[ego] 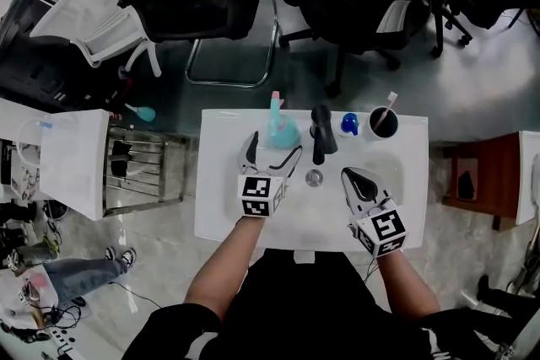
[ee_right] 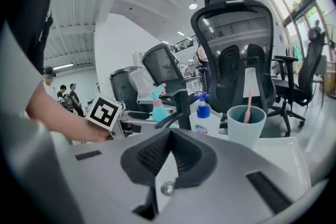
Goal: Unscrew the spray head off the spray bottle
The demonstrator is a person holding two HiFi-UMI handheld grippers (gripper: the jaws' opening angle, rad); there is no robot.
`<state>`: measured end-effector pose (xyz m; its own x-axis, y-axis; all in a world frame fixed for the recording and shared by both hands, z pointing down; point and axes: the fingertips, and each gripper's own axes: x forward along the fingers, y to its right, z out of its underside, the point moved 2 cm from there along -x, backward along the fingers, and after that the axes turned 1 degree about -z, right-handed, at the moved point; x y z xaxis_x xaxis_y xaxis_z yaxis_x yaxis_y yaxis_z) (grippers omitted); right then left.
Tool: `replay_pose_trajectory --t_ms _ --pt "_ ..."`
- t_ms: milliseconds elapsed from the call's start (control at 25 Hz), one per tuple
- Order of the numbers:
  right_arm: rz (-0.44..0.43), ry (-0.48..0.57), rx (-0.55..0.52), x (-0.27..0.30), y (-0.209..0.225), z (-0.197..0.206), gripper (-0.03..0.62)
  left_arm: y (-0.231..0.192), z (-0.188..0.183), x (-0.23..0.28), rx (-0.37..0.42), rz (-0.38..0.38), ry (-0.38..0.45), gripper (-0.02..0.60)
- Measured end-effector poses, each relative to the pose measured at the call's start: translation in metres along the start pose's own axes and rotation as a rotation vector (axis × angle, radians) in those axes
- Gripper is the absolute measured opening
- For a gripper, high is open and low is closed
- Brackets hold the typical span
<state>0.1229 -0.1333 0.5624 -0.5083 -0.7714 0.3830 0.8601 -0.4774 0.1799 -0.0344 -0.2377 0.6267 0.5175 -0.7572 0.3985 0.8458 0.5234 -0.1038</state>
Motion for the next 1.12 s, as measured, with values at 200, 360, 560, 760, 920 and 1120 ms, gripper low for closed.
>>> replay_pose_trajectory --t_ms 200,360,560,760,920,1120 --pt "0.012 -0.027 0.024 -0.002 0.005 0.010 0.005 -0.002 0.004 0.017 0.023 0.004 -0.006 0.474" --pt "0.013 -0.036 0.039 0.000 0.008 0.018 0.005 -0.005 0.006 0.028 0.058 -0.009 -0.002 0.474" --pt "0.010 -0.036 0.046 0.001 0.007 0.019 0.005 -0.004 0.008 0.039 0.072 -0.005 0.012 0.474" --pt "0.008 -0.051 0.055 0.002 0.009 0.024 0.005 -0.005 0.010 0.049 0.067 -0.004 0.007 0.474" --pt "0.012 -0.058 0.061 0.001 0.012 0.027 0.005 -0.005 0.012 0.056 0.081 0.003 0.005 0.474" --pt "0.007 -0.071 0.063 0.002 0.013 0.031 0.005 -0.007 0.015 0.064 0.083 -0.008 0.013 0.474"
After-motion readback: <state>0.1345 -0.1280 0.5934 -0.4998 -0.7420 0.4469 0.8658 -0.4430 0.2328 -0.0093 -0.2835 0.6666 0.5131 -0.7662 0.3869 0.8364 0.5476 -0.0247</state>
